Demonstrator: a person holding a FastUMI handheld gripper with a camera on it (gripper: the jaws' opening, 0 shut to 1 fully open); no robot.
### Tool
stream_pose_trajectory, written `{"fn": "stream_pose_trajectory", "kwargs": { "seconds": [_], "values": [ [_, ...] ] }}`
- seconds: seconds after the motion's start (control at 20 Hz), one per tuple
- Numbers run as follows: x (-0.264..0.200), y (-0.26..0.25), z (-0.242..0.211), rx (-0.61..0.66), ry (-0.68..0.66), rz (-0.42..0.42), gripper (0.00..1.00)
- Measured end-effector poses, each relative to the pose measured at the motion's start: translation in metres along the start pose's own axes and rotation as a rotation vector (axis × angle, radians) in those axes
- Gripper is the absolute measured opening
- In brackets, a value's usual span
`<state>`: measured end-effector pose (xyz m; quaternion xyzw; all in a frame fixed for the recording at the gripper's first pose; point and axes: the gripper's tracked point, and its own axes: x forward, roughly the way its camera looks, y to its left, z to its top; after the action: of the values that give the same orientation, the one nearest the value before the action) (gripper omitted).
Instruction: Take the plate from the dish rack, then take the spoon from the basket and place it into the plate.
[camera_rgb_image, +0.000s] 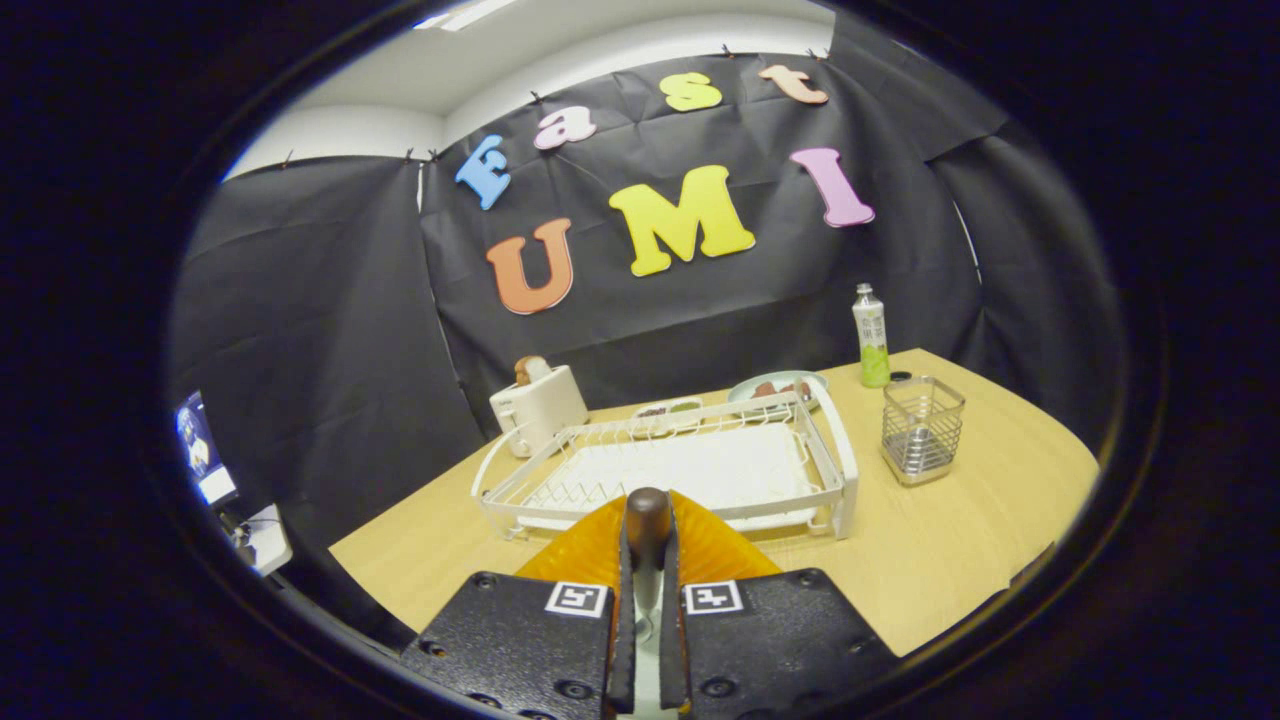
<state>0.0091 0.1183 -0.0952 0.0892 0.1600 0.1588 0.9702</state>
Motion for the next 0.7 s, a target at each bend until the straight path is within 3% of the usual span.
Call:
{"fn": "stream_pose_trajectory", "kwargs": {
  "seconds": [0.15,0.35,0.6,0.7],
  "values": [
    [0.005,0.006,-0.007,0.011,0.028,0.019,0.16],
    [0.003,0.009,0.001,-0.002,0.020,0.039,0.26],
    [-0.008,-0.007,0.036,-0.071,-0.087,-0.031,1.00],
    [-0.013,-0.011,0.047,-0.110,-0.124,-0.059,1.00]
  ]
}}
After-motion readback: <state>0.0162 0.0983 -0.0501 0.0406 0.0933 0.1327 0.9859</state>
